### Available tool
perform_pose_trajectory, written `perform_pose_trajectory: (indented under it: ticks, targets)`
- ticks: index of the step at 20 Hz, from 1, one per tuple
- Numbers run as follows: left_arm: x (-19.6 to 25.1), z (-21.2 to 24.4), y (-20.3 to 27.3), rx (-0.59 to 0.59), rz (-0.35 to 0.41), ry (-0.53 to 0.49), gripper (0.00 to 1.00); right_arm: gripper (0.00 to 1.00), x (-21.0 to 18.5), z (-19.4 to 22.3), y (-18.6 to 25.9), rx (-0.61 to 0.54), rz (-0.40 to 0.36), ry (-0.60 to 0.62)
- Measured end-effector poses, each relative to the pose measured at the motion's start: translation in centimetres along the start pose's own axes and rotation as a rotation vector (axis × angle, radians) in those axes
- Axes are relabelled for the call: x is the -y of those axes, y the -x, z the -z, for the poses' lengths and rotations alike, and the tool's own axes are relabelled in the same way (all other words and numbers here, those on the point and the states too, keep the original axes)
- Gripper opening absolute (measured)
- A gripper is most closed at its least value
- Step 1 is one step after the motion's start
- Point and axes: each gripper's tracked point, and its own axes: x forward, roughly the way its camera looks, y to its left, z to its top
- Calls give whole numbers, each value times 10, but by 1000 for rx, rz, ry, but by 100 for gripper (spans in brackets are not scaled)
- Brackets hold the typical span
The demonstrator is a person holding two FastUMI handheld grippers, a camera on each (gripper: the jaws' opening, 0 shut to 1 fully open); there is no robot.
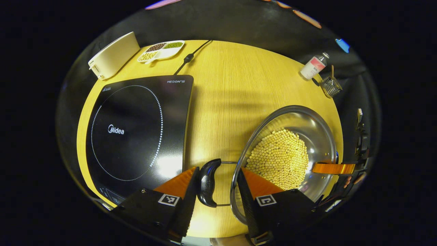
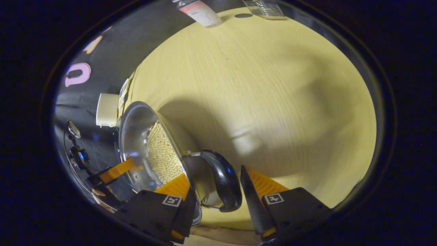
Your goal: First push the handle of the pot to place it horizontally, then grasp the pot with both hands and set it on the induction cooktop.
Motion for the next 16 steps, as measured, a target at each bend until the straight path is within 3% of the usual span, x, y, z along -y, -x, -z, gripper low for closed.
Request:
perform_pose_trajectory:
  ticks: [2, 4, 6, 7, 9, 11, 12, 14, 15, 16]
  targets:
    - [0, 2, -2, -6, 5, 12, 67, 61, -4, -1, -1, -2, -34, -20]
    - [-1, 5, -4, -16, 7, 30, 67, 53, -5, 0, 0, -16, -43, -45]
    - [0, 5, -6, -17, 22, 62, 66, 59, -6, -2, -3, -8, -46, -54]
    - [0, 6, -5, -22, 27, 69, 64, 53, -7, -5, -3, -2, -46, -57]
    - [-1, 8, -3, -14, 11, 88, 61, 55, -7, -8, -2, 17, -34, -56]
    - [0, 11, 0, -8, -15, 80, 59, 48, -5, -11, 0, 49, -12, -40]
    - [2, 12, 4, -9, -25, 72, 59, 55, -5, -8, 5, 56, -16, -35]
    - [4, 16, 12, -15, -39, 45, 58, 44, -5, -4, 13, 67, -24, -28]
    - [6, 17, 14, -15, -39, 31, 59, 51, -4, -3, 19, 76, -25, -22]
    - [8, 17, 19, -7, -36, 19, 60, 43, -3, -1, 23, 84, -24, -19]
